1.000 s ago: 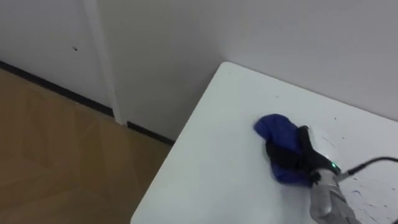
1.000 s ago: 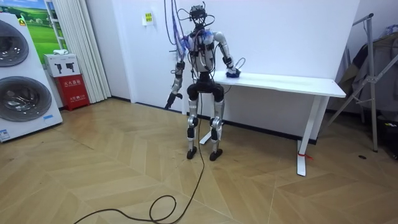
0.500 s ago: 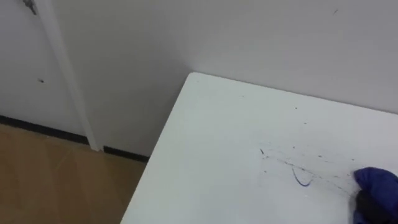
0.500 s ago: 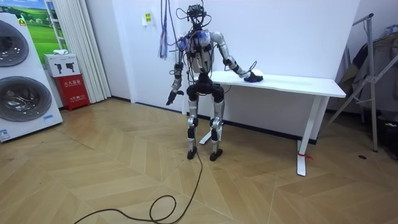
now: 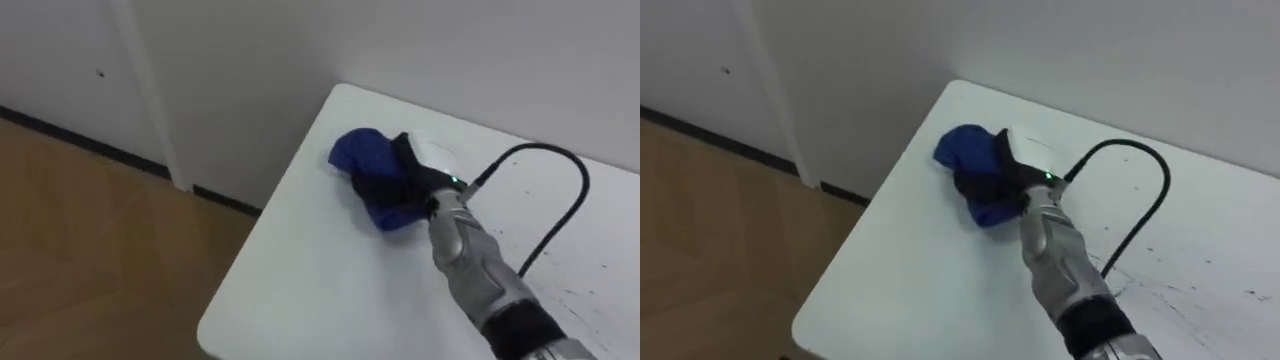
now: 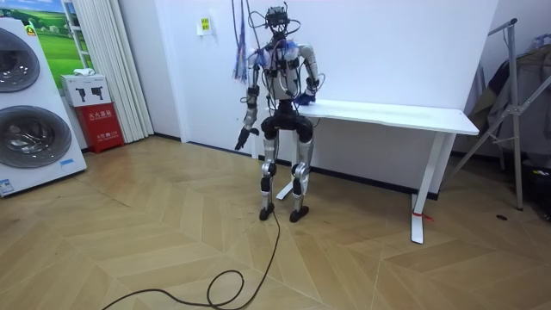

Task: Wipe table

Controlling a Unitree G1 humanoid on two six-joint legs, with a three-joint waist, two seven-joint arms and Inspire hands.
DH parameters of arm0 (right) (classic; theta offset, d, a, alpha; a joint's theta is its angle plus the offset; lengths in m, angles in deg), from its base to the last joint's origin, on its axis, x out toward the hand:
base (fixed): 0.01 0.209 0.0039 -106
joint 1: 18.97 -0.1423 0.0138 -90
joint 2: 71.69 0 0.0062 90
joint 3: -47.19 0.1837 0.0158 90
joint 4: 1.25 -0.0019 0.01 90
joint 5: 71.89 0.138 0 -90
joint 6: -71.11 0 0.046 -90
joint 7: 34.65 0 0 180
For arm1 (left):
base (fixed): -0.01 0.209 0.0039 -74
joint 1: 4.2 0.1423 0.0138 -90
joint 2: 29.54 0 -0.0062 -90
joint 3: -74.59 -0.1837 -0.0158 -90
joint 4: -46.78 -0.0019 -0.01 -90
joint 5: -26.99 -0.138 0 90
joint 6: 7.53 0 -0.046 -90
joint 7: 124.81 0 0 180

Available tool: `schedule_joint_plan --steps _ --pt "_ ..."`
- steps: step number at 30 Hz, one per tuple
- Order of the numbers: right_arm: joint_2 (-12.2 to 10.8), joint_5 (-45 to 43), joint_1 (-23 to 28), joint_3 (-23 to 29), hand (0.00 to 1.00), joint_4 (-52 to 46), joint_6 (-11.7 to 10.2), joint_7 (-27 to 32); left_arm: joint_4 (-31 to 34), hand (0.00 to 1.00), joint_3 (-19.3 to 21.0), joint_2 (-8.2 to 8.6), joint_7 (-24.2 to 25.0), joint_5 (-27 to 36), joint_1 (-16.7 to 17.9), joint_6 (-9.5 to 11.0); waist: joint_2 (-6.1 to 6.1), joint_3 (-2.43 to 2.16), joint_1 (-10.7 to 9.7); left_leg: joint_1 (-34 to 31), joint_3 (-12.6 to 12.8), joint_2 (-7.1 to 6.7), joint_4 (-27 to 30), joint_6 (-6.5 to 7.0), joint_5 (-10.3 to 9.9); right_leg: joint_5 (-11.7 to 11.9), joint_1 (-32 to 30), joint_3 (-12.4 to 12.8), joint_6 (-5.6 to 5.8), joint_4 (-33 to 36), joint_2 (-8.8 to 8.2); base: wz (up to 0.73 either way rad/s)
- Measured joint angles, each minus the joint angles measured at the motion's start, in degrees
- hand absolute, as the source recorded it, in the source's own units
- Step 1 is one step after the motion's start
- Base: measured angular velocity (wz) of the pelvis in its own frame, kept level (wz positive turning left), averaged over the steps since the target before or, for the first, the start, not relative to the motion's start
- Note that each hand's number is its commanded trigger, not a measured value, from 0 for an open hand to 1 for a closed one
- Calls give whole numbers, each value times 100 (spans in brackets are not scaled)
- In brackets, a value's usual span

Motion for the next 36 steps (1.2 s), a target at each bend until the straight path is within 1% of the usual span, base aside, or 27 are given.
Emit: schedule_joint_plan --steps 1,2,3,4,5,6,7,9,10,11,12,13,16,17,20,22,23,25,26,27,28,29,30,31,33,35,36 --pt "39 -42 314 90 100 18 -294 356 -5 0 60 7 1 -10 186 2 18 -29 -197 59 -4 -27 -2 0 1 -10 122 35 18 -58 -26 57" --pt "79 -44 457 141 100 23 -396 509 -7 0 77 -4 1 -26 251 2 15 -30 -268 95 -4 -60 -2 0 1 -42 188 50 71 -72 -61 46" --pt "223 -1 802 315 100 24 -585 851 -9 0 192 3 2 -59 302 9 6 -38 -375 167 -1 -122 -8 1 1 -118 297 86 193 -75 -136 29" --pt "403 36 1186 599 100 26 -721 1200 -8 0 317 7 11 -143 301 45 16 -62 -421 214 86 -181 -15 1 1 -164 353 97 266 -60 -202 20" --pt "484 44 1363 759 100 28 -750 1367 -8 0 389 9 16 -189 304 81 28 -67 -430 245 119 -185 -21 1 1 -176 379 98 285 -63 -225 -5" --pt "613 67 1693 1048 100 34 -786 1667 0 0 505 0 21 -238 310 122 63 -92 -438 304 155 -207 -40 2 1 -196 414 112 317 -61 -266 -18" --pt "653 123 1968 1326 100 41 -792 1917 35 0 687 8 24 -323 308 133 90 -113 -522 319 176 -234 -43 3 0 -197 443 135 320 -60 -291 -17" --pt "658 296 2283 1679 100 134 -816 2329 122 0 888 2 -1 -504 352 134 99 -120 -722 335 253 -266 -43 16 -8 -216 476 247 353 -58 -322 2" --pt "663 421 2400 1883 100 252 -847 2518 151 0 971 9 -36 -554 347 138 124 -140 -827 356 335 -261 -42 84 -49 -232 491 271 386 -46 -322 3" --pt "662 484 2423 1986 100 310 -850 2570 176 0 1027 22 -43 -579 354 146 138 -151 -880 367 351 -257 -43 133 -81 -242 499 270 403 -41 -315 0" --pt "665 551 2468 2204 100 434 -850 2628 223 0 1120 39 -54 -584 347 194 165 -172 -971 375 347 -220 -54 246 -157 -246 502 265 409 -31 -276 4" --pt "665 595 2487 2376 100 576 -850 2637 256 0 1190 25 -64 -584 347 278 144 -179 -1050 377 346 -203 -65 298 -191 -240 502 263 411 -9 -262 3" --pt "751 877 2520 2475 100 835 -846 2632 277 0 1144 24 -103 -545 372 305 94 -213 -1155 410 338 -198 -40 305 -205 -207 542 250 407 31 -272 0" --pt "757 946 2519 2472 100 855 -835 2630 277 0 1103 25 -110 -503 380 305 89 -213 -1158 417 338 -196 -34 305 -205 -197 554 248 404 32 -270 0" --pt "754 1123 2294 2371 100 868 -640 2450 226 0 935 41 -112 -233 376 298 77 -211 -1087 416 398 -183 -4 295 -207 -152 494 336 382 45 -245 -19" --pt "744 1159 1932 2239 100 741 -188 2066 199 0 755 52 -107 -43 316 283 69 -205 -976 412 552 -148 0 276 -200 -72 442 441 338 49 -200 -41" --pt "740 1158 1841 2199 100 669 -49 1909 197 0 698 52 -108 -14 288 283 68 -204 -932 406 600 -142 -1 271 -196 -60 404 508 330 59 -182 -50" --pt "626 1074 1404 1803 100 185 451 1188 126 0 539 43 -104 82 91 275 63 -168 -780 337 739 -116 -3 244 -176 -16 208 581 278 175 -142 -53" --pt "601 1004 1277 1641 100 67 543 1022 105 0 531 49 -104 99 24 259 68 -166 -712 302 773 -107 -1 240 -173 1 125 584 251 212 -129 -62" --pt "480 875 908 1242 100 -106 672 697 -15 0 453 28 -111 97 -96 244 72 -107 -524 265 830 -88 1 227 -165 45 14 565 185 245 -88 -61" --pt "353 726 540 804 100 -346 742 378 -92 0 391 14 -105 98 -224 222 55 -41 -432 214 802 -75 6 212 -150 74 -57 568 139 246 -53 -48" --pt "305 617 386 592 100 -464 731 245 -107 0 377 17 -104 99 -274 206 38 -30 -388 166 791 -72 7 199 -141 82 -108 556 125 246 -45 -5" --pt "232 559 33 291 100 -576 681 28 -94 0 329 25 -104 99 -314 184 12 -10 -323 79 732 -74 9 178 -120 92 -161 505 107 218 -33 21" --pt "202 558 -290 128 100 -601 634 -139 -42 0 238 27 -94 96 -304 139 -12 -8 -237 23 669 -71 13 167 -106 95 -204 458 96 210 -16 29" --pt "203 572 -507 44 100 -611 529 -267 114 0 143 11 -69 109 -198 67 -33 -16 -115 -13 490 -57 26 162 -73 93 -182 296 94 121 -11 48" --pt "209 578 -482 46 100 -492 447 -291 148 0 149 3 -58 172 -9 36 -34 -16 -58 -2 358 -54 16 168 -63 91 -81 221 96 18 -4 54" --pt "212 574 -318 50 100 -299 356 -286 148 0 168 -7 -58 210 109 3 -33 -16 -64 6 285 -58 20 169 -62 81 -17 197 112 -19 -9 47"
